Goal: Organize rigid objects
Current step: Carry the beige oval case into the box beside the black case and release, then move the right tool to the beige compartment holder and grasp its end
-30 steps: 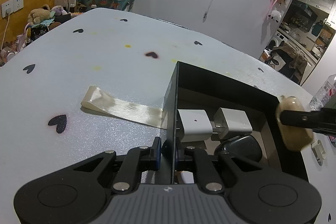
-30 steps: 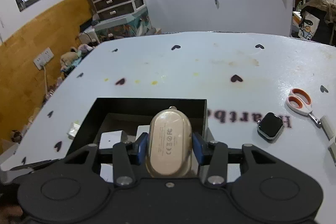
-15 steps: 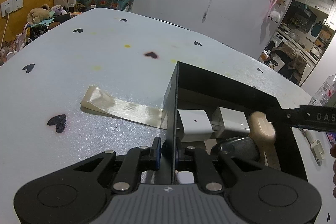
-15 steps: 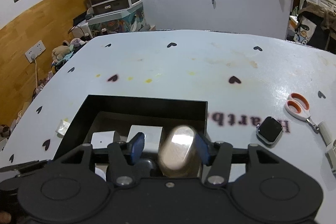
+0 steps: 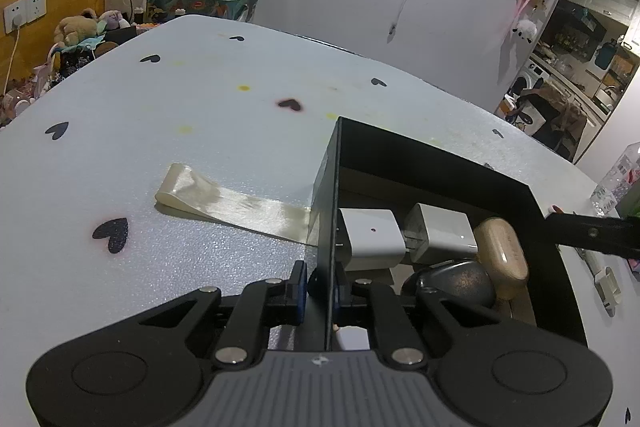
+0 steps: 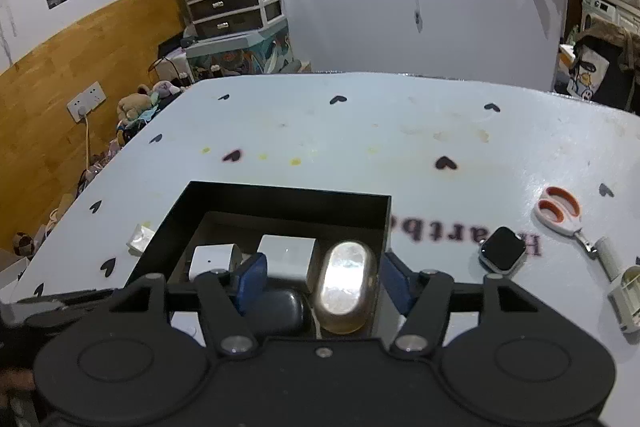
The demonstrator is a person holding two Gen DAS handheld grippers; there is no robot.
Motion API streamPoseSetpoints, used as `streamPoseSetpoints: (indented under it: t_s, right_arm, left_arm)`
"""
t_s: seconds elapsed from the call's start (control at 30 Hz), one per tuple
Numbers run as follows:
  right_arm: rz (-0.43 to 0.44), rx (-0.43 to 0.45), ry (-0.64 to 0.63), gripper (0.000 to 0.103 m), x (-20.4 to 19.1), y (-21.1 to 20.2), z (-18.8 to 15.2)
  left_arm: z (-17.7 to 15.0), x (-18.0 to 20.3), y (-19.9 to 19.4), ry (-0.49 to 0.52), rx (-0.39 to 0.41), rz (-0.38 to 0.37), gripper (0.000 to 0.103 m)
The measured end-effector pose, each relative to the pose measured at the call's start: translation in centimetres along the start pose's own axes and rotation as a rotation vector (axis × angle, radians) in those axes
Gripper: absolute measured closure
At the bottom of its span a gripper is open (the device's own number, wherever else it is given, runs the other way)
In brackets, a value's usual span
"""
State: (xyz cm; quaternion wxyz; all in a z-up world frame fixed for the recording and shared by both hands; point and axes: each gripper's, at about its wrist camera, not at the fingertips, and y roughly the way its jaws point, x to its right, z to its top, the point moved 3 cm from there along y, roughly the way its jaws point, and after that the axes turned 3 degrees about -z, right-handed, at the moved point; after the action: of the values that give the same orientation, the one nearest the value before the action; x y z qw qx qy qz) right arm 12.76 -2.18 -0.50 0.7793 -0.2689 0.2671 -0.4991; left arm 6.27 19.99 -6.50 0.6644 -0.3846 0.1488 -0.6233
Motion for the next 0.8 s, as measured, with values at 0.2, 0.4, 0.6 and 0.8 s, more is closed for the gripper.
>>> streamPoseSetpoints:
  t_s: [0.2,0.4,0.6,0.8]
  right_arm:
    - [-0.001,0.025,-0.023,0.033,0.5,-1.7,-0.9]
    - [-0.012,0.033,-0.034,0.029,1.3,-2.7,-2.4]
    - [-0.022,0.078,-0.062,0.020,1.8,-3.8,-3.9]
    - [-0.030,0.099,-0.060,0.010,2.5,-4.5,-5.0]
  left_arm:
    - [0.0,0.1,-0.1,0.000,-0.001,0.008,0.091]
    - [0.0,0.2,0.0,0.000,-0.003,0.016,0.091]
    - [0.0,0.4,0.0,0.002,-0.003,0.025,0.091]
    - [0.0,0.6,0.0,0.004,-0.005,0.036,0.091]
